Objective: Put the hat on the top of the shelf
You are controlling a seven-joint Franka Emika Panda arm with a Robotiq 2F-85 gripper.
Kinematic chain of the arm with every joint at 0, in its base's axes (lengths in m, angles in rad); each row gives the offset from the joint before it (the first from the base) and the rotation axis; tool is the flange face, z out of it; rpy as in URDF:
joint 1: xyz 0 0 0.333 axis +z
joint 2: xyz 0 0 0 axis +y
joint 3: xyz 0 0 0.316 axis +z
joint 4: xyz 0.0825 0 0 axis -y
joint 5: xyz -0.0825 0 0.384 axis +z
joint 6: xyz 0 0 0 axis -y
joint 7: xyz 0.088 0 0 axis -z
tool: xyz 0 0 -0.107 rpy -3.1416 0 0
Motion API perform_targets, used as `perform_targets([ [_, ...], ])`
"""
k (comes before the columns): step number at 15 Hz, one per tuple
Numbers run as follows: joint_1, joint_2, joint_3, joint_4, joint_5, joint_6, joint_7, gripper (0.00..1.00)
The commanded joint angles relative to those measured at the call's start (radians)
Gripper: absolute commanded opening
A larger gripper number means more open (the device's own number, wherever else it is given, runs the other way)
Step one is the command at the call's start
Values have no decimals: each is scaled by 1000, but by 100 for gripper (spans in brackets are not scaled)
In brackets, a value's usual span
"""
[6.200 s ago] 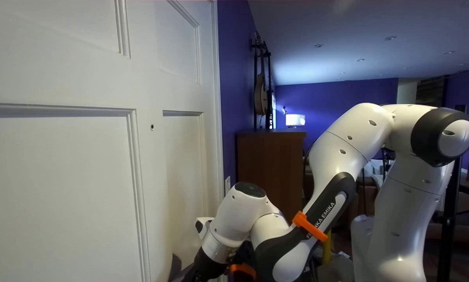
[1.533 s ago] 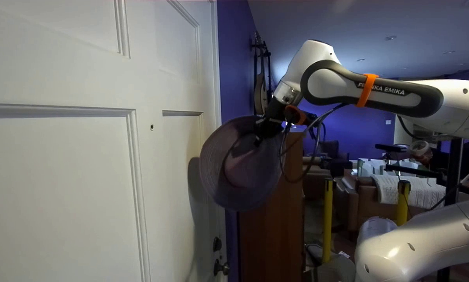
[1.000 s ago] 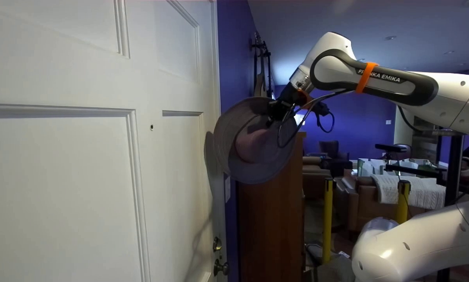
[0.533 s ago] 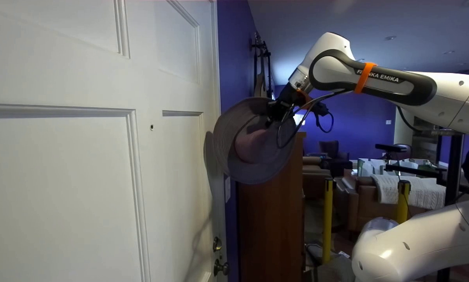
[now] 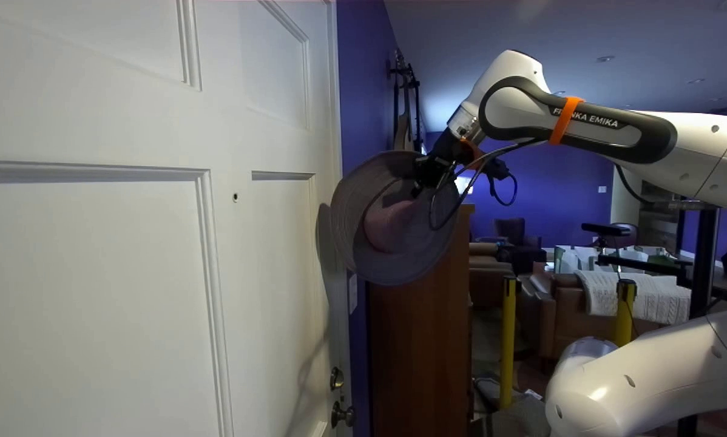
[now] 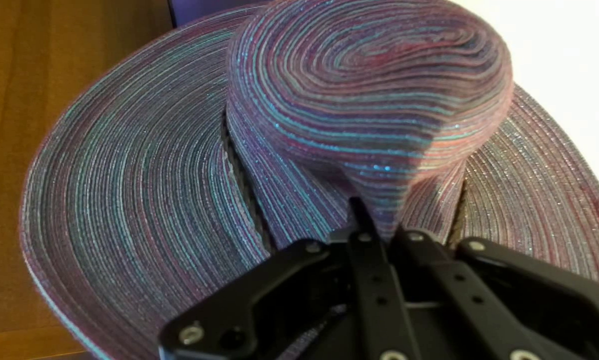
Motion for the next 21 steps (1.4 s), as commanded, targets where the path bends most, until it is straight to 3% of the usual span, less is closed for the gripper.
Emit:
perform_targets([
  [1,-13,4,5,5,11,-3,-9,4],
  [3,-34,12,-16,37,14,1,15,1],
  [8,-101,28,-162,168,30,-45,17,1],
  [13,-77,121,-330,334,85,-47,-29,1],
  [14,-115,52,-291,238,64,-29,-34,4],
  [21,-84,114,-332,319,101,-64,-69,1],
])
